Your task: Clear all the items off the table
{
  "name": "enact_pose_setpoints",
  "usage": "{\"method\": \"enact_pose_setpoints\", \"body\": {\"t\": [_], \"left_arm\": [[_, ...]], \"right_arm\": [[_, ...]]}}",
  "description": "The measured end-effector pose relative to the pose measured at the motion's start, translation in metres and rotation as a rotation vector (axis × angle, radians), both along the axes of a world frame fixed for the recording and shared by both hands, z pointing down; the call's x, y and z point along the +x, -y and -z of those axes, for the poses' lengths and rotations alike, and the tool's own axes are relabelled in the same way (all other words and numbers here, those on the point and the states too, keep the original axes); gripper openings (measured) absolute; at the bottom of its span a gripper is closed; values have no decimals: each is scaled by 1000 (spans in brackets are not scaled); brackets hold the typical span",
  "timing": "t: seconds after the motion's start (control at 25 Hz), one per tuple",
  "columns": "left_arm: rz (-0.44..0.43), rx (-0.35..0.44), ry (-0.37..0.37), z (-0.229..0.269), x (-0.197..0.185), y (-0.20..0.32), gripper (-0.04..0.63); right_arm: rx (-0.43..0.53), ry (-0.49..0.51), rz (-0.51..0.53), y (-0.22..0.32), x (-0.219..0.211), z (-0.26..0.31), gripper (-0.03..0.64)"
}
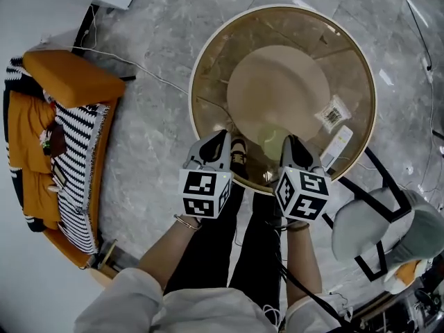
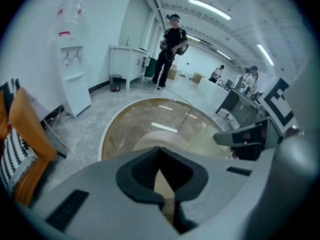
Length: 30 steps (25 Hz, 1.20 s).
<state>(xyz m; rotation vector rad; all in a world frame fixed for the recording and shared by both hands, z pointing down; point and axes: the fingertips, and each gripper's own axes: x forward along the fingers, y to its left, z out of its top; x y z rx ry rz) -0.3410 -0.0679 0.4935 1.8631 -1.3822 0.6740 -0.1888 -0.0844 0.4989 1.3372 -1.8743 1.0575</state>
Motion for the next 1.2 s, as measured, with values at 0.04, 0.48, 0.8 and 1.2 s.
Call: {"method": "enact_pose_setpoints", "body": {"t": [0.04,0.48,0.8,1.2], "left_arm": [[-14,1,-1,1,7,0,2],[-252,18,-18,21,108,-1,2],[-472,35,-47,36,226,-27,2],[-749,47,-63,42,363,-88,2]], "right_arm": [[2,4,-14,-1,7,2,41],[23,9,-254,-38,105,34,41],[27,3,-484,-96,209,47,41],[15,-23,-806,-204,340,52,41]]}}
